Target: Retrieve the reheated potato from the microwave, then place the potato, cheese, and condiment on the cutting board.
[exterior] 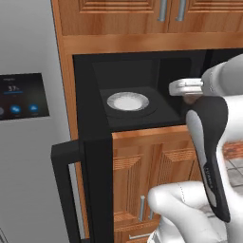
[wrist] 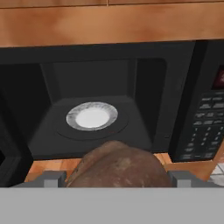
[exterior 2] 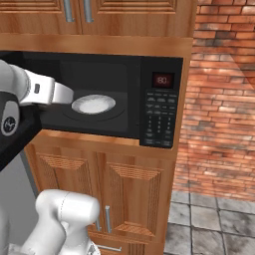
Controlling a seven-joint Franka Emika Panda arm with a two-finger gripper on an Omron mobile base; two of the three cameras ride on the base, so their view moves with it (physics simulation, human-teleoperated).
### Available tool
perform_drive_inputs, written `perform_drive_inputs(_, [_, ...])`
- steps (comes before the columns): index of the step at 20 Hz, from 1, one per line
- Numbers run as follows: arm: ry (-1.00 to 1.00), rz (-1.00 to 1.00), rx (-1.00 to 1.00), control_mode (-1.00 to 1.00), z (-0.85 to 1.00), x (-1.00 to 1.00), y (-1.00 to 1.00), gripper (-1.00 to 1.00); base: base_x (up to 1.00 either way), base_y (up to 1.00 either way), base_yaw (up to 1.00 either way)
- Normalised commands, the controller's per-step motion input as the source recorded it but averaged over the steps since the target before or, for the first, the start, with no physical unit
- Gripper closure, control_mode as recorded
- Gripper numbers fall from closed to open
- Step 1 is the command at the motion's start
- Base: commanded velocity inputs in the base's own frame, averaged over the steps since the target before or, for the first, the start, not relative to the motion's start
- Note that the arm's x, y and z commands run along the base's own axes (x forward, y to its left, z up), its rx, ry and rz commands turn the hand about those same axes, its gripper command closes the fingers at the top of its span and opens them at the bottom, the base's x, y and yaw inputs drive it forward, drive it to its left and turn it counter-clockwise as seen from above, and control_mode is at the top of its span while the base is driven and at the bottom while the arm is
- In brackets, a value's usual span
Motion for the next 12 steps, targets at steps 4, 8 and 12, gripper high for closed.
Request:
perform_drive_inputs(4, [0.15, 0.0, 0.0, -1.0, 0.0, -0.61, -0.09, 1.0, 0.0, 0.0, 0.0])
perform_drive_inputs(8, [0.1, 0.0, 0.0, -1.0, 0.0, -0.49, -0.04, 1.0, 0.0, 0.0, 0.0])
perform_drive_inputs(12, [0.05, 0.0, 0.0, -1.0, 0.0, -0.27, -0.03, 1.0, 0.0, 0.0, 0.0])
